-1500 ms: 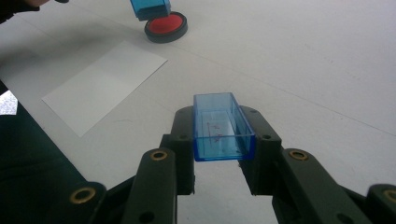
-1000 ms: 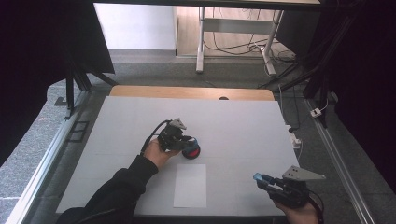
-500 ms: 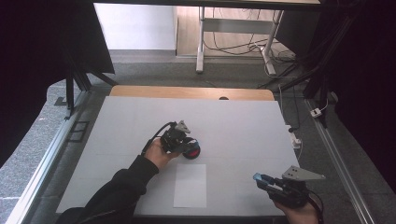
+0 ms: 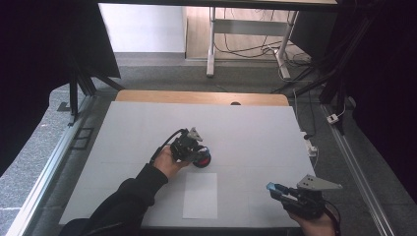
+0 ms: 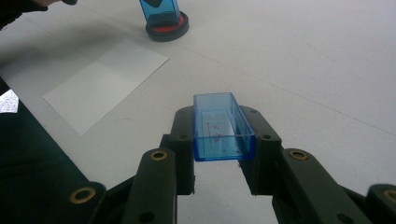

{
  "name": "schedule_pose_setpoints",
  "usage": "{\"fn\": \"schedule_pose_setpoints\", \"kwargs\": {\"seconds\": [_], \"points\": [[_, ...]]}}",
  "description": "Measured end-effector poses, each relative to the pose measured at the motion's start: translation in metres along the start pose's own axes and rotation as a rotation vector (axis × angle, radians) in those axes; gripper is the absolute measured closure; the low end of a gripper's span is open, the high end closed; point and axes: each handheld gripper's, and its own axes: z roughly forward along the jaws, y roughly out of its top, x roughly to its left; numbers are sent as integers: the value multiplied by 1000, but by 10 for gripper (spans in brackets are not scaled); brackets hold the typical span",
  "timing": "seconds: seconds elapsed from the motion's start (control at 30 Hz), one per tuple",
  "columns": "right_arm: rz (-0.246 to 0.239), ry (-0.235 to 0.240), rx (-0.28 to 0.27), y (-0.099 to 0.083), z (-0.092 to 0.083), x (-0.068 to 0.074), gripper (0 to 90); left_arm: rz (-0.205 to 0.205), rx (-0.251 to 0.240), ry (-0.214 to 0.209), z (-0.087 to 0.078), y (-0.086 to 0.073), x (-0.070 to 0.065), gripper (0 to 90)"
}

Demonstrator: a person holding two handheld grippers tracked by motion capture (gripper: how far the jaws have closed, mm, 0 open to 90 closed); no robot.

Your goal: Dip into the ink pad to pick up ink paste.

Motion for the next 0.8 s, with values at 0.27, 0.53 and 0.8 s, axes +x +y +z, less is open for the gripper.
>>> {"fn": "schedule_pose_setpoints", "kwargs": {"seconds": [0.27, 0.53, 0.8], "points": [[1, 0, 1, 0, 0, 0, 683, -69, -20, -65, 0, -4, 13, 708], [4, 1, -1, -1, -1, 0, 683, -71, -26, -66, 0, -5, 13, 708], [4, 3, -4, -1, -1, 0, 682, -13, -25, 4, -1, -4, 0, 705]]}}
